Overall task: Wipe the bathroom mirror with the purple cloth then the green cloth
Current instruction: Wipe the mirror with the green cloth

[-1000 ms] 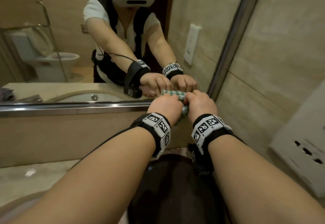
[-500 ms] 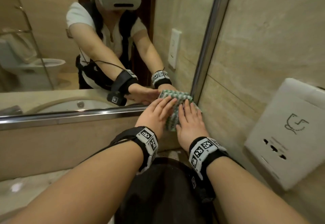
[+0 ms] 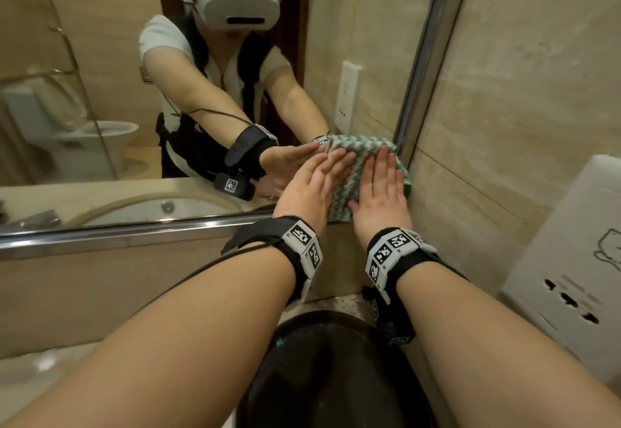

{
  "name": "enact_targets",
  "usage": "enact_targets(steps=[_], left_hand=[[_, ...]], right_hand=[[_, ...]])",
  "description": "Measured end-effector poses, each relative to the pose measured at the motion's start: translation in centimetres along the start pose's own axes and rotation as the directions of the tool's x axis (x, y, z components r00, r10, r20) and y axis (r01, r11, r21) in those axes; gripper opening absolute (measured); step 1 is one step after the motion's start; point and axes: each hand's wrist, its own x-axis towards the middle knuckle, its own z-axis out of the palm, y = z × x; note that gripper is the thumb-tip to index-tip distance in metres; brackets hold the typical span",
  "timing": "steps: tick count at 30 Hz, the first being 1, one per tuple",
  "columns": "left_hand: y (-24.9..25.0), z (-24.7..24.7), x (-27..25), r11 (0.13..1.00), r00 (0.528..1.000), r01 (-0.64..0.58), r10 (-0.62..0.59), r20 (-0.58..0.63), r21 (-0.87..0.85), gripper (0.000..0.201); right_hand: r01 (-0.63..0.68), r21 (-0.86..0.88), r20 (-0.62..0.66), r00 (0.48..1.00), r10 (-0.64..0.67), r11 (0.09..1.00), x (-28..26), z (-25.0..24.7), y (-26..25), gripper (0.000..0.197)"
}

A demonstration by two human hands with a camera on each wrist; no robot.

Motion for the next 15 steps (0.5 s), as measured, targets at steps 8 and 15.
enact_targets(steps=[8, 15], left_hand=[[-2.1, 1.2, -1.0, 0.999, 0.999, -0.041, 0.041, -0.008, 0.036, 0.067], [-5.4, 3.5, -4.9, 1.000, 0.999, -0.021, 0.020, 0.039, 0.012, 0.067]], right_hand=[[0.014, 0.048, -0.014, 1.000, -0.014, 0.999, -0.1, -0.2, -1.9, 0.079], [0.123, 0.042, -0.060, 0.991, -0.121, 0.991, -0.7, -0.8, -6.7, 0.077]])
